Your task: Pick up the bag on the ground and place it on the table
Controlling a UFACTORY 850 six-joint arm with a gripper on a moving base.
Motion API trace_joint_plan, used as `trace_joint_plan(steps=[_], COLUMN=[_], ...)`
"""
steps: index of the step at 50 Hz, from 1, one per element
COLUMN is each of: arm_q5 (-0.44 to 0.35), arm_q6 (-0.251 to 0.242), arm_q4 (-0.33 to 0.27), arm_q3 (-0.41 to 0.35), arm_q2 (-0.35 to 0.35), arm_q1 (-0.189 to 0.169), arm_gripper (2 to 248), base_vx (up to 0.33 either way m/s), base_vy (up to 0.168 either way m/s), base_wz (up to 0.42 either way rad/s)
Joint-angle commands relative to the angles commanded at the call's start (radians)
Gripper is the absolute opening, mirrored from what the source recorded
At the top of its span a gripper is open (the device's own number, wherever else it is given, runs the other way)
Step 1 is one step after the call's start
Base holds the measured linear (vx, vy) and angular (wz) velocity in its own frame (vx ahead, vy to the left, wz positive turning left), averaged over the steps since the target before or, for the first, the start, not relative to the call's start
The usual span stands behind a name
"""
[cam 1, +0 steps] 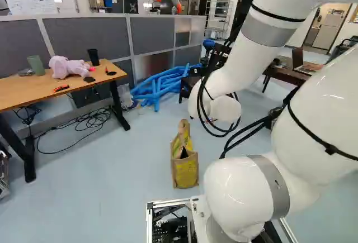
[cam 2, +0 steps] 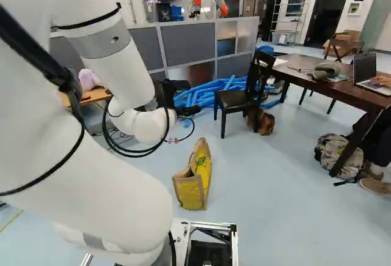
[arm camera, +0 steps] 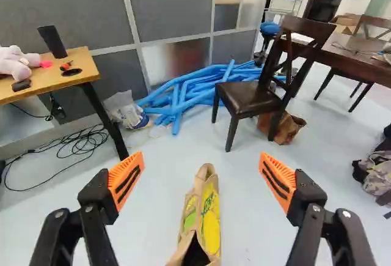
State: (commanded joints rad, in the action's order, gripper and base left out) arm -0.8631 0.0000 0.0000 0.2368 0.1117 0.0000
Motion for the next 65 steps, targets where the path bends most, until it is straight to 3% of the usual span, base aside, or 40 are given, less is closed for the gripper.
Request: trace_joint_plan(steps=[13,65], arm_q5=[0.018,0.123], arm_q6=[0.0,0.0], arm_q4=[0.0,0.0], arm_q3=[0.05,0.282], arm_q2=[-0.058,-0.402], arm_q1=[0.0,0.0], arm_gripper=[247,247], base_vx=[0.0,0.0], base_vy=[0.0,0.0], base_wz=[0.0,0.0])
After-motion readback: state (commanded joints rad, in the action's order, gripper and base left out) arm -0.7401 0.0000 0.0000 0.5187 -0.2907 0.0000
